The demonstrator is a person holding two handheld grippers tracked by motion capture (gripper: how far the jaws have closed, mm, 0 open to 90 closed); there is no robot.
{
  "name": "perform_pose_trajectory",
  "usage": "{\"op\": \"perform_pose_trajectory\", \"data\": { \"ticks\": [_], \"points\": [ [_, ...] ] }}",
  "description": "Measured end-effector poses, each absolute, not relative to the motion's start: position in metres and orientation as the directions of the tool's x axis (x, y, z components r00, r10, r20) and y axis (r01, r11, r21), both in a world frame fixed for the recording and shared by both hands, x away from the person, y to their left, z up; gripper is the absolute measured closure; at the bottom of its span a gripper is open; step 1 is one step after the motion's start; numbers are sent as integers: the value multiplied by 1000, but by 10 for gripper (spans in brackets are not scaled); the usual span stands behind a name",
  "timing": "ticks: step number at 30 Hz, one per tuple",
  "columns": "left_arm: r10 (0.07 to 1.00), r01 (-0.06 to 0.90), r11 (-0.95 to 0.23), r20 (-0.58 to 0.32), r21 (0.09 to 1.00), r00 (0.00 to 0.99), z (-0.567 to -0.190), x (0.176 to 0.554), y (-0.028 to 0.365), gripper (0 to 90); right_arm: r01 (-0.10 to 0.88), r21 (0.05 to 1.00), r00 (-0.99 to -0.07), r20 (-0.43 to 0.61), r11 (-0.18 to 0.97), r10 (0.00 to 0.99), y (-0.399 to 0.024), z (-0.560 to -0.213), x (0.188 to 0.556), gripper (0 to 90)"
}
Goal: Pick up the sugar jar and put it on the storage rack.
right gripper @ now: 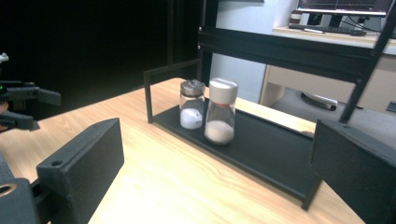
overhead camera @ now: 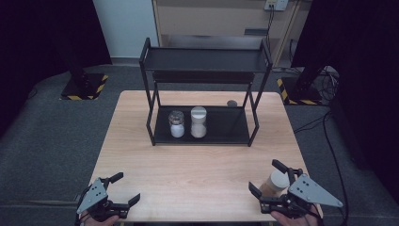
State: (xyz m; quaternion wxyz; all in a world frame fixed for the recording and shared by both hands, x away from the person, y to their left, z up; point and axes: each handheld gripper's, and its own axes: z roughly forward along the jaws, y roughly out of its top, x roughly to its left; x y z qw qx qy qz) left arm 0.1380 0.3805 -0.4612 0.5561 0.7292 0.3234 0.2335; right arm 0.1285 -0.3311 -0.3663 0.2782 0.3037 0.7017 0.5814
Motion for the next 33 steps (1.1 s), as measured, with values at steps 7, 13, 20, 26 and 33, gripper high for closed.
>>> {"op": "perform_pose_trajectory", "data": {
  "ticks": [7,13,20,26,33],
  "points": [
    [730,210,-169,-21,963,683,-462,138,381,12,127,983,-626,-27,136,780,-350,-380,115,37],
    [728,208,-169,-20,963,685,-462,138,381,11,142,981,-608,-16,128,794,-359,-389,110,37],
    [726,206,-166,-22,965,687,-462,138,381,11,151,981,-592,-10,122,806,-366,-397,106,37],
    [726,204,-163,-23,965,687,-463,138,382,11,165,980,-573,0,115,820,-371,-403,109,38],
    [720,199,-155,-27,968,694,-463,139,383,11,181,978,-563,16,104,827,-378,-411,113,40]
  ]
}}
